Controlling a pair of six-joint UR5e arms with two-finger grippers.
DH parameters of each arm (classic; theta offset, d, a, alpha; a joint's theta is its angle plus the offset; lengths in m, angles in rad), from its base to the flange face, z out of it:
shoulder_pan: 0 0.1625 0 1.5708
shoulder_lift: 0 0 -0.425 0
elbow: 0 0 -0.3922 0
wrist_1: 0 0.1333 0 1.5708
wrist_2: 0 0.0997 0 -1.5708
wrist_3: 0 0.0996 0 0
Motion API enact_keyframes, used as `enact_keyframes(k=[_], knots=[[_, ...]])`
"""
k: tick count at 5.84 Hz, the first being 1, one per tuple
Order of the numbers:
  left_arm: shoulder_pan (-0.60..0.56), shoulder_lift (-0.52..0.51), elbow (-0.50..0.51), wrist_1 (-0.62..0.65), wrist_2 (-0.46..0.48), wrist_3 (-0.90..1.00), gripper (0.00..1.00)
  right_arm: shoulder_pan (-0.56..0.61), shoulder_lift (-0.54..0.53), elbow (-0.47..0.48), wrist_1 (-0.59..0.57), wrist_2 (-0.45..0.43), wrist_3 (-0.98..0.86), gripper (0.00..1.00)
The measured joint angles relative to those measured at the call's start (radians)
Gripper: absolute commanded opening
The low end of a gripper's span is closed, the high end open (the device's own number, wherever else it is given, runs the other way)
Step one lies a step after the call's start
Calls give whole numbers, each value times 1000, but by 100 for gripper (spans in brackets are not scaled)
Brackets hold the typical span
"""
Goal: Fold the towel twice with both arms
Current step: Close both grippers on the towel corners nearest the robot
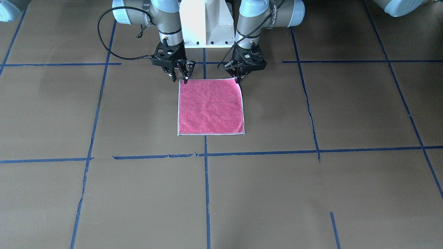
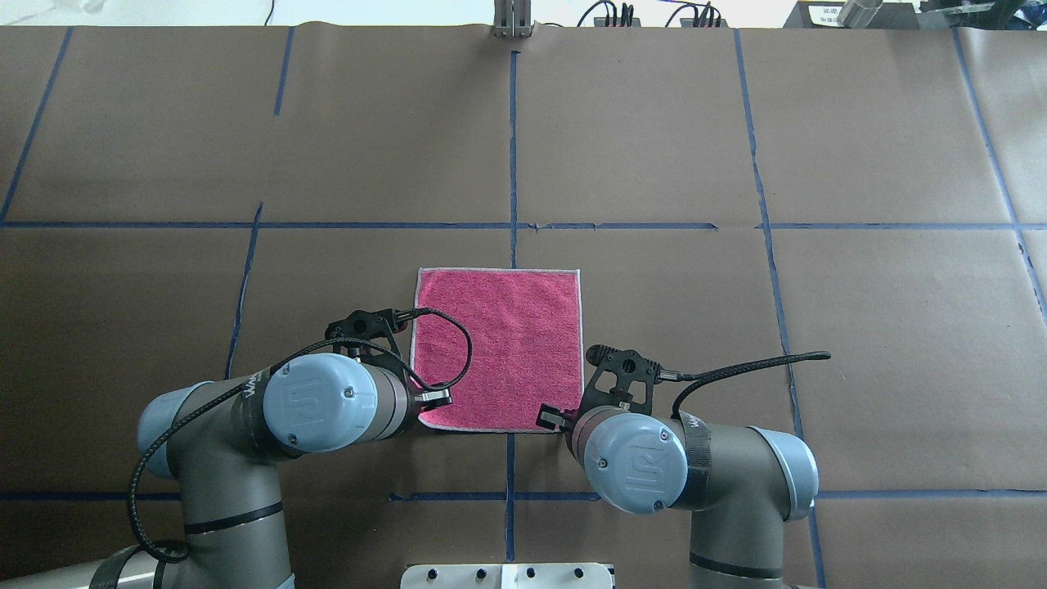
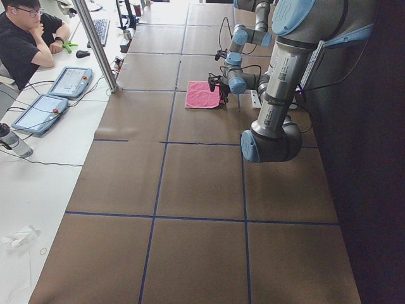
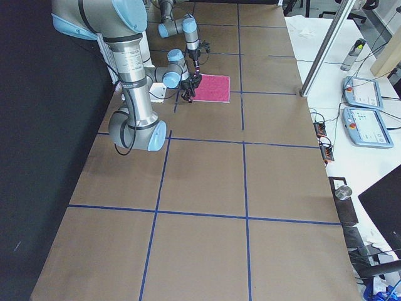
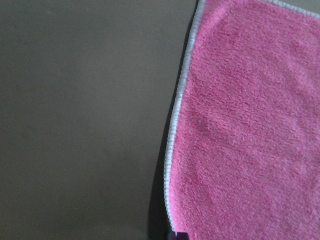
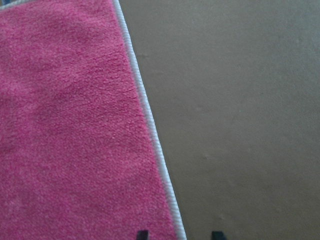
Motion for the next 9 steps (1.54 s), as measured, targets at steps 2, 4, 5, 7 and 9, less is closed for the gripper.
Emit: enact_keyframes(k=[2,4,5,7,9], knots=[[0,0,-2,0,0,0,3,-2,2,0,0,-9,3,47],[-1,0,-2,0,0,0,3,-5,2,0,0,-11,15,47],[-2,0,-2,0,0,0,3,-6,2,-2,0,-13,16,47],[-2,0,-3,0,0,0,4,-11,3,-5,0,-21,18,32],[-2,0,-3,0,0,0,4,-19,3,-5,0,-43,56,12]])
